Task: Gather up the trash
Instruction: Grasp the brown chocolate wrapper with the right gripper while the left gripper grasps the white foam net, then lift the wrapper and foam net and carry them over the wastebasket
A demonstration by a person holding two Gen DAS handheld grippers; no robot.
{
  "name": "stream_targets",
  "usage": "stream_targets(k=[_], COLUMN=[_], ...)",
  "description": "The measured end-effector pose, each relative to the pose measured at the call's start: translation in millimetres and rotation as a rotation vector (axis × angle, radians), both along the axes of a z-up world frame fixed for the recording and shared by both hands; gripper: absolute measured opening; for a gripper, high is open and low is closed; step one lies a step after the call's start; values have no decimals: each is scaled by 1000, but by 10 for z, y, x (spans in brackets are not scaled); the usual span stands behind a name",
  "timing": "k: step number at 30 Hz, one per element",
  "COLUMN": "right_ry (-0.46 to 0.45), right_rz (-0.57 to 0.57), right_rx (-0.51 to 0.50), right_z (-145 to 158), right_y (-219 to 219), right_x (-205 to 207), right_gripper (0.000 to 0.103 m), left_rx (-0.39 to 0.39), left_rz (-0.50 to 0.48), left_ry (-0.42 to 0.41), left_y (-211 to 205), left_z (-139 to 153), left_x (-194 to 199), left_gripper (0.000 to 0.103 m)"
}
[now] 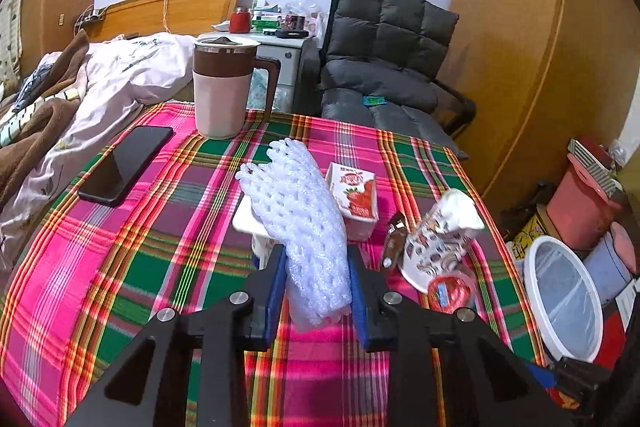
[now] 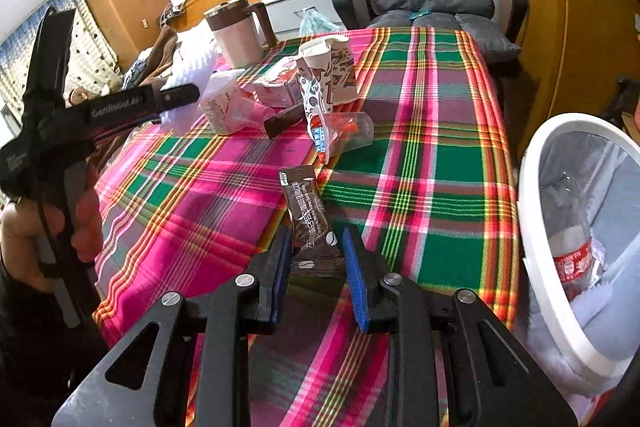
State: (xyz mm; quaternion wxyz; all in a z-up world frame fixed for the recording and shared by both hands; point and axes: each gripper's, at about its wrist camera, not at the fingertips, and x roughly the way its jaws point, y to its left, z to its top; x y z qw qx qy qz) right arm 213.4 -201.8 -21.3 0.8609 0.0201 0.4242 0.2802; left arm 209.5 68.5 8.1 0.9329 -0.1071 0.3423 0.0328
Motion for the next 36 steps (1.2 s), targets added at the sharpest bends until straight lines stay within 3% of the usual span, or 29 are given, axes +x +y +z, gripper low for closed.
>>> stream_targets(k=[20,36], right_ry=[-73,-108], right_rz=[-88,-144], right_rx=[41,64], right_z=[263,338], right_y=[-219,-367], right_x=[-343,-504], right_gripper=[29,29], left_rx=[28,9], left_rz=[-103,-181], left_ry=[-6,12], left_y=[-496,-811], left_z=[95,69], left_x=[-929,-1237], left_gripper=[28,29])
